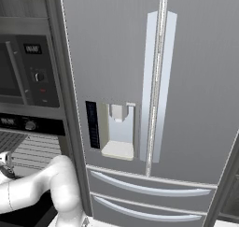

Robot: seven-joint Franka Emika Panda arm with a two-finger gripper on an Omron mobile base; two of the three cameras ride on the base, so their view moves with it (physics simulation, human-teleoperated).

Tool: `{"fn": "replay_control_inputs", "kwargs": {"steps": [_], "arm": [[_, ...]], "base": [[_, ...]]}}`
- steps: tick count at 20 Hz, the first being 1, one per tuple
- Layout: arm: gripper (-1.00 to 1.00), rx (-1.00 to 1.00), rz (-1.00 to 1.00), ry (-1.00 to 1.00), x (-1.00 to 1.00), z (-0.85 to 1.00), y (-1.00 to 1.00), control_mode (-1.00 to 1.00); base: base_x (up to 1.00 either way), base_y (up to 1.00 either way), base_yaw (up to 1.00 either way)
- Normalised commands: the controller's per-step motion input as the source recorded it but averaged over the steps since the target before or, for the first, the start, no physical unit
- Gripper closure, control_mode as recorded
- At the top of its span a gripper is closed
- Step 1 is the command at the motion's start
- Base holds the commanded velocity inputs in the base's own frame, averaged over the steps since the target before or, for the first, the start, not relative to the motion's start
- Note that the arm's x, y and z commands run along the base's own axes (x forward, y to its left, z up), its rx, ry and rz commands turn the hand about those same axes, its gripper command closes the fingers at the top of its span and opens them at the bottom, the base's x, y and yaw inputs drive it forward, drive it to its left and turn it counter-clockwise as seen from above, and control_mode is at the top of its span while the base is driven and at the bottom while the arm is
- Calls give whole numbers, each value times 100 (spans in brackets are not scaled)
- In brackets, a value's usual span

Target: Take the fish from the oven and place it on the plate on the counter.

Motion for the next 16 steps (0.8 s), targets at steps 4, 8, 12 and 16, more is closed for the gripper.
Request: {"fn": "replay_control_inputs", "kwargs": {"steps": [4, 8, 12, 16], "arm": [[100, 1, 0, 7, -93, -58, 0, -100], [100, 1, 0, 6, -96, -58, 0, -100], [100, 1, 0, 6, -100, -59, 0, -100], [100, 2, 0, 7, -100, -57, 0, -100]], "base": [[0, 0, 0], [0, 0, 0], [0, 0, 0], [0, 0, 0]]}}
